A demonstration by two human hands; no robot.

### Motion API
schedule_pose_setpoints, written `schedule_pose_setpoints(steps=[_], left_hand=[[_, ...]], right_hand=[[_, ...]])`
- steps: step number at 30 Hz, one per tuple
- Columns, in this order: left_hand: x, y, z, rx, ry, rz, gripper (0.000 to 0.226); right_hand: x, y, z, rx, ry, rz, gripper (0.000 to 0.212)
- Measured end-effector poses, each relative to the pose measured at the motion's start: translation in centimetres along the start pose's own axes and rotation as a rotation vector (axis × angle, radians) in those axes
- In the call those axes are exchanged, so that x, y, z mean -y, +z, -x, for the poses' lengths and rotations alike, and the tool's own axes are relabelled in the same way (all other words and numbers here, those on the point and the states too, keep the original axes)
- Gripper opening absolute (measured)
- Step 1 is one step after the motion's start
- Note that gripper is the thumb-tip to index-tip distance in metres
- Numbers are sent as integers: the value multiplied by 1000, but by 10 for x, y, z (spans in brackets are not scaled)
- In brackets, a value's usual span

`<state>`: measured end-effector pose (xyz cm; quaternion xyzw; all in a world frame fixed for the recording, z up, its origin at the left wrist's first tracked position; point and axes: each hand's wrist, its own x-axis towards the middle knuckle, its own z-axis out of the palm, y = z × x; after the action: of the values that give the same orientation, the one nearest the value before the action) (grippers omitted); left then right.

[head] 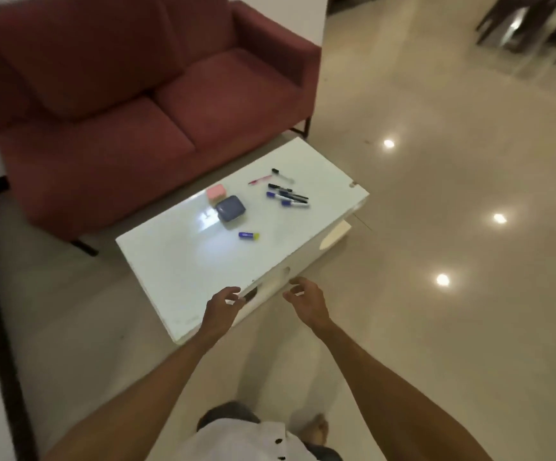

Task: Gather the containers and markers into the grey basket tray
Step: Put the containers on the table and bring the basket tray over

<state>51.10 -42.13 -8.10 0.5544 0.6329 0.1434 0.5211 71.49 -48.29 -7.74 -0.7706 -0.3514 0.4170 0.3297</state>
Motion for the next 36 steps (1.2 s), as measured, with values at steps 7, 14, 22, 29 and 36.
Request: schedule_pose_setpoints(steps=[7,14,22,29,36], left_hand=[[28,33,53,-171,-67,170,29],[61,69,87,-299,-171,258,33],[114,136,29,-480,-266,296,33],[234,199,-103,-601,-195,262,33],[353,244,-191,-678,-174,344,35]], right_hand=[[-14,-10,10,166,-80,85,37],[-45,-11,8,276,-81,127,33],[-111,27,-91,417,-146,172,29],[-227,122,-213,430,-292,138,33],[-333,207,-284,417,-295,132,21]])
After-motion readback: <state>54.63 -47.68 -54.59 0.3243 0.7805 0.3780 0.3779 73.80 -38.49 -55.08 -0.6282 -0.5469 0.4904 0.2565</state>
